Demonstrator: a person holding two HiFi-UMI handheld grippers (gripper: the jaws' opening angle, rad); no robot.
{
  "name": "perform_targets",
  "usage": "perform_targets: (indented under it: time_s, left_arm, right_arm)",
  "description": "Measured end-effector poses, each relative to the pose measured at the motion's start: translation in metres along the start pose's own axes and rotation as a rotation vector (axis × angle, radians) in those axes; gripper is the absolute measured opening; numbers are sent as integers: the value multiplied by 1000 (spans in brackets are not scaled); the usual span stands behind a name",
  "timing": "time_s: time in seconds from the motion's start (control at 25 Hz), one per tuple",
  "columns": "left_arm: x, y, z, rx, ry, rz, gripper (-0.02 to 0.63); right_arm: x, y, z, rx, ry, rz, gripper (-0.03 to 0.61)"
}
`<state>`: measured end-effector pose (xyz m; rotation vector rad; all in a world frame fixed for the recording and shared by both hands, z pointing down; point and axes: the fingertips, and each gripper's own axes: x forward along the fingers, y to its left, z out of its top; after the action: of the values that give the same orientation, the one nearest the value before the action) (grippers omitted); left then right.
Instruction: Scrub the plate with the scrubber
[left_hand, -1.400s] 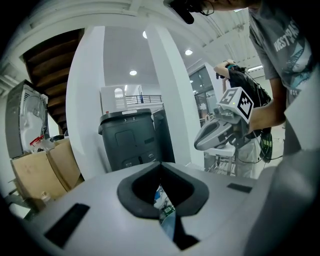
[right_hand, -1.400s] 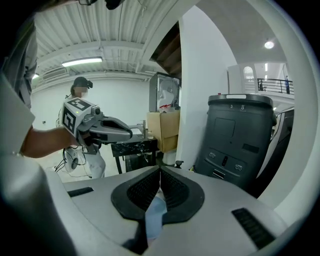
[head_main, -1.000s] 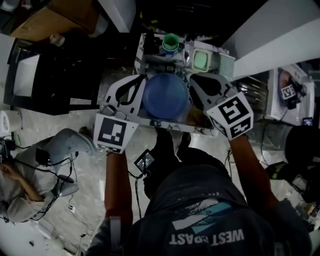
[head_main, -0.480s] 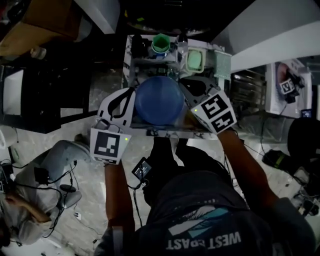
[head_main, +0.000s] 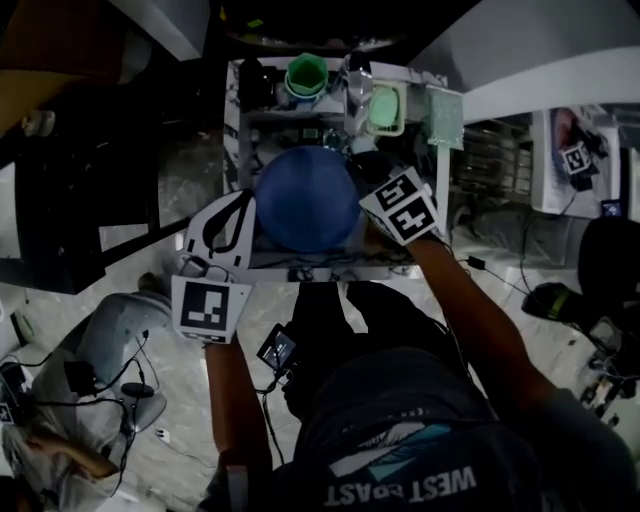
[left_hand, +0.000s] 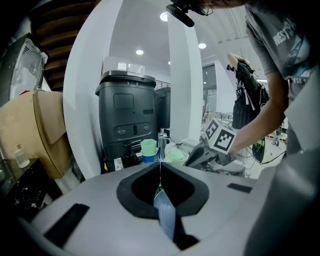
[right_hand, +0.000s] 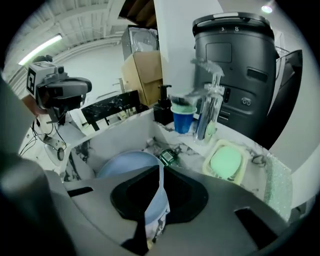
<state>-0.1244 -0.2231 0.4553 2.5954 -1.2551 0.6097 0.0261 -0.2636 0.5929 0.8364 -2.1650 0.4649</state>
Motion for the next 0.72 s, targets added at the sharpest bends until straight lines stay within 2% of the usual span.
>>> perform_targets:
  time_s: [0.2,0.32,0.72]
  left_arm:
    - [7,4,-15,-20,13,-16,5]
    - [10,8,-22,-32,23,-20,6]
    - [16,13,-42,-64,55,-27,17]
  right_arm:
    - [33,-10,-33,39,80,-18,41]
    - [48,-14,-48,65,119,-24,88]
    - [82,-23,-80,106,210,-35,94]
